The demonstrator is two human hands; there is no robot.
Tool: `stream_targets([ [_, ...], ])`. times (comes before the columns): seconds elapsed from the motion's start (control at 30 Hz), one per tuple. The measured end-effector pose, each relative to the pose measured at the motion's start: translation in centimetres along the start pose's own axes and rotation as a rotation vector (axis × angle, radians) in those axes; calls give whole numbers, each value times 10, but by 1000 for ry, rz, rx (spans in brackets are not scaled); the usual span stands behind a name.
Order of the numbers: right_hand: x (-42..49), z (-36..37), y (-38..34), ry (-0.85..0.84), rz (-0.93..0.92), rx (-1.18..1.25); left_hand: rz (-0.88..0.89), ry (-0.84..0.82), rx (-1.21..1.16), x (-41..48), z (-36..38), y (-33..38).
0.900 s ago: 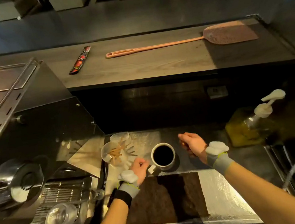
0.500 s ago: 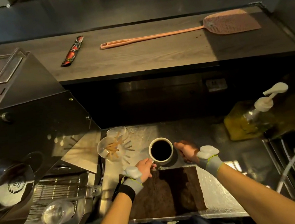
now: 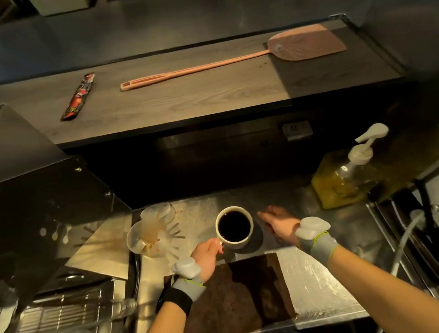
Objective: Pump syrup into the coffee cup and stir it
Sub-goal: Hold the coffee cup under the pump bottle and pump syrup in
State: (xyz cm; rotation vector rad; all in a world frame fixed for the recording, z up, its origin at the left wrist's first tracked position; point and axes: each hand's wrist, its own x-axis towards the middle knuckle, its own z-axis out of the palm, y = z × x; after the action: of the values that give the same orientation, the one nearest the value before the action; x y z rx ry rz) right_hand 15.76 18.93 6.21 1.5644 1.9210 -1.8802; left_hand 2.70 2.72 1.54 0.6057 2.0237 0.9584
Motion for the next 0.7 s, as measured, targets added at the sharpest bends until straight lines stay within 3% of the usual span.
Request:
stream_targets([
  [0.23, -28, -90, -24, 239, -119, 163, 161, -132, 125, 15, 24, 77],
  [0.4, -43, -167, -42, 487, -68, 269, 236, -164, 154, 21, 54, 141],
  [0.53, -50, -203, -57, 586, -50, 226, 307, -128, 212, 20, 80, 186],
  [0.7, -37, -215, -63, 592, 34, 74, 386, -171, 72, 21, 101, 211],
])
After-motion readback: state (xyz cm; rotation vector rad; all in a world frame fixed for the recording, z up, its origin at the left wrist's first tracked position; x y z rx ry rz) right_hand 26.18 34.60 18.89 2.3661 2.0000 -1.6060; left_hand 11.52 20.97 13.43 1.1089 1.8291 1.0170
